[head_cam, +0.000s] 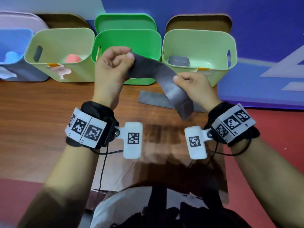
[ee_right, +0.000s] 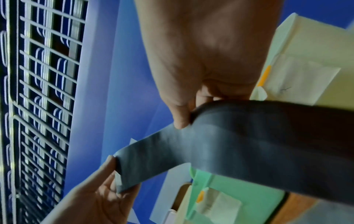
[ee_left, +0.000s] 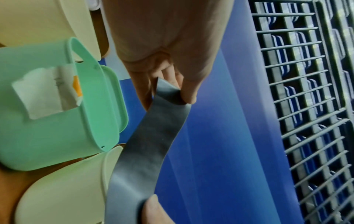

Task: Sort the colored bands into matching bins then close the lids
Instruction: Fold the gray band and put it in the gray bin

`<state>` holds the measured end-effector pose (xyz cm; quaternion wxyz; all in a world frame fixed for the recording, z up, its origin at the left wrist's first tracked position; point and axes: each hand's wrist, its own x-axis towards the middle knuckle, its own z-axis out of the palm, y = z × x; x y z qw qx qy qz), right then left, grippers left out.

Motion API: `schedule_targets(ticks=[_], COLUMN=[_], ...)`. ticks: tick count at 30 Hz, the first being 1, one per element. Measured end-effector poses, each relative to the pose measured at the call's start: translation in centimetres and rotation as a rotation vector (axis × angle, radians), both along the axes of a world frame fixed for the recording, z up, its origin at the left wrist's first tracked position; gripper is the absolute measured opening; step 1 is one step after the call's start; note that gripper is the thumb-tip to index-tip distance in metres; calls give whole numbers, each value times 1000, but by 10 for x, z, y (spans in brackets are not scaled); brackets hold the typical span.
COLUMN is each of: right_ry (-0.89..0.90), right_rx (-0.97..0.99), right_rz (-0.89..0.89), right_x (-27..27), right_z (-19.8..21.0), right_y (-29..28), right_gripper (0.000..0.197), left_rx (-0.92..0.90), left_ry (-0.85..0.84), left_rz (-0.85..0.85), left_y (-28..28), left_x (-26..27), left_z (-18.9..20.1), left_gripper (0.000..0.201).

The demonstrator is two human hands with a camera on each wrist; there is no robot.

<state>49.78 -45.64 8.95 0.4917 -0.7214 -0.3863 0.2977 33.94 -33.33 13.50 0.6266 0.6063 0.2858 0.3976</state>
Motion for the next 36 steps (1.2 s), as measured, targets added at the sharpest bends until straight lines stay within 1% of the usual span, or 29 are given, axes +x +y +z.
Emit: schedule_targets(ticks=[3, 5, 7, 10, 12, 14, 16, 23, 26, 30, 33, 35, 36], right_ry=[206, 410, 565, 665, 689, 728, 772, 763, 704, 592, 537, 510, 503], right_rx=[-1, 16, 49, 97, 114, 139, 167, 210, 213, 229, 232, 236, 241], right_rz=[-23, -21, 17, 34, 25, 9, -13, -10, 43, 36, 3, -24, -34], right_x=[-11, -19, -25, -35, -43, -50, -57, -82, -88, -93, -95, -94, -93], right_z=[11, 22, 32, 45, 52, 59, 65, 81, 90, 99, 104, 108, 111], right_y=[4, 8, 12, 20, 26, 32, 38, 58, 62, 72, 81, 86, 88], right_gripper=[39, 30, 24, 26, 27, 28, 28, 24, 26, 17, 16, 17, 17], left_rx=[55, 143, 252, 428, 640, 866, 993, 1211, 1299, 1402, 1412, 1372, 1327], left_ry=[-23, 13, 69, 99, 120, 159, 192, 245, 236, 232, 237, 171, 104], left_rz=[-99, -154, -194, -192, -176, -189, -217, -209, -189, -217, -233, -204, -156], left_y=[-11, -17, -21, -20, -14, -6, 0, 14, 22, 35, 43, 45, 46], left_x=[-6, -8, -11, -19, -26, -35, -42, -60, -67, -72, -72, -73, -74], left_z=[10, 11, 9, 7, 5, 2, -1, 1, 4, 2, 3, 8, 14], left_gripper=[12, 20, 24, 23, 15, 12, 14, 19, 19, 17, 21, 21, 18])
